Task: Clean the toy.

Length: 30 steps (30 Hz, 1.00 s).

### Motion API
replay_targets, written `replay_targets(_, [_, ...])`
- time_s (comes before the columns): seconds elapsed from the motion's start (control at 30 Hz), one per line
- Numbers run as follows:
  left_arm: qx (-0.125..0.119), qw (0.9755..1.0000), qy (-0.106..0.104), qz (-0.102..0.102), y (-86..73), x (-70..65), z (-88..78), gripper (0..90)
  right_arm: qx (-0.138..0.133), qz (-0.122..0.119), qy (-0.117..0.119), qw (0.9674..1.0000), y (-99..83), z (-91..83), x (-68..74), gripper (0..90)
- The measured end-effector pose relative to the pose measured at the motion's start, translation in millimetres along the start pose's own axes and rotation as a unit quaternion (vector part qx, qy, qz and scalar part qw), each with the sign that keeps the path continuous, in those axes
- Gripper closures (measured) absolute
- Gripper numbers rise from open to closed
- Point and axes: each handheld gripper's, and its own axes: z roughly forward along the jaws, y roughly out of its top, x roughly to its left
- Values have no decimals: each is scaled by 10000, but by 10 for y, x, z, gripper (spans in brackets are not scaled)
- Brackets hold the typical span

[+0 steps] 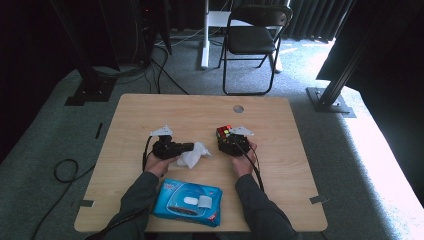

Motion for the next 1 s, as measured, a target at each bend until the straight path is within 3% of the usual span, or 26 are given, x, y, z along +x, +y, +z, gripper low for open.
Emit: replay_targets(1.0, [-15,10000,28,-60,-3,10,-6,867,208,-190,-172,9995,-124,86,22,341])
